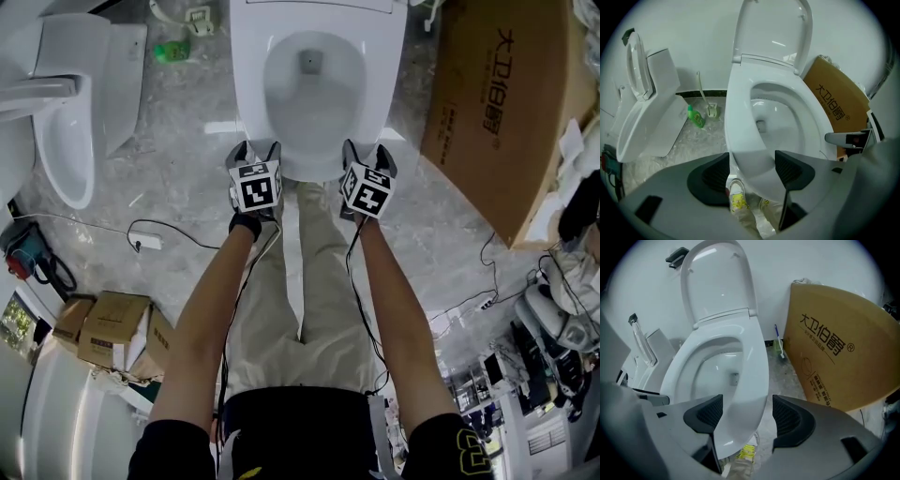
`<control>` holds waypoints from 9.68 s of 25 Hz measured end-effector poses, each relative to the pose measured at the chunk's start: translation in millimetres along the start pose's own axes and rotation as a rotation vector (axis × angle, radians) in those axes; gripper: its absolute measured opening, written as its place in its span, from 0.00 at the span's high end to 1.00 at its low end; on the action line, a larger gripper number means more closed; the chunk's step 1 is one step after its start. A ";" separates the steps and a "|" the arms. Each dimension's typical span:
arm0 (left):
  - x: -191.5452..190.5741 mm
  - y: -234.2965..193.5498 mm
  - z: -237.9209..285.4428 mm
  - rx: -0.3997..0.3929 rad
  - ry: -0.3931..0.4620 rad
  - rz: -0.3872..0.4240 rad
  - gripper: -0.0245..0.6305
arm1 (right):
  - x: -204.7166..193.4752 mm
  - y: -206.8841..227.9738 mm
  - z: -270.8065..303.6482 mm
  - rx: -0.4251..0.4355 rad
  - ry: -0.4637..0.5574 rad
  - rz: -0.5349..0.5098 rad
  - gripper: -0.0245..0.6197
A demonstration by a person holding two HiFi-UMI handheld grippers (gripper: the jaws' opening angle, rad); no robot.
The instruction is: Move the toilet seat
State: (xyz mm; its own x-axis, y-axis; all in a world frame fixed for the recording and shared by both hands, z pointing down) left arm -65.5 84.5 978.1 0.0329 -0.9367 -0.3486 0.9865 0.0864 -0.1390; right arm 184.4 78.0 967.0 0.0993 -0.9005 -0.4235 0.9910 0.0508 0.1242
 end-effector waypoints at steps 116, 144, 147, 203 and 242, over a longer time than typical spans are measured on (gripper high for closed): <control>237.0 15.0 -230.4 -0.097 -0.047 -0.367 0.56 | 221.7 -44.2 -208.5 0.129 0.011 0.647 0.57; 327.8 9.8 -263.0 -0.184 0.178 -0.384 0.60 | 313.5 -54.4 -227.0 0.336 0.152 0.765 0.50; 334.1 9.5 -263.4 -0.199 0.197 -0.388 0.60 | 319.9 -54.9 -227.2 0.353 0.168 0.774 0.50; 433.8 -20.7 -250.8 -0.105 0.590 -0.134 0.89 | 454.6 -65.1 -192.1 0.570 0.397 1.049 0.49; 487.8 -5.7 -219.7 -0.116 0.601 -0.117 0.90 | 524.1 -63.9 -160.1 0.603 0.482 1.042 0.49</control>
State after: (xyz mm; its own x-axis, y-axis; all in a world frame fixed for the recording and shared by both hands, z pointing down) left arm -90.4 -298.3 605.2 -0.2033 -0.5906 -0.7809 0.9531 0.0632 -0.2959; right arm 187.5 -328.0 593.5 0.9418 -0.3030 -0.1457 0.2432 0.3145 0.9176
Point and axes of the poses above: the fingertips, and each gripper's own axes: z forward along the fingers, y to its right, x out of its top, the point moved 3 cm from there along -z, backward along the fingers, and after that the axes turned 1 degree about x, right-handed, at the moved point
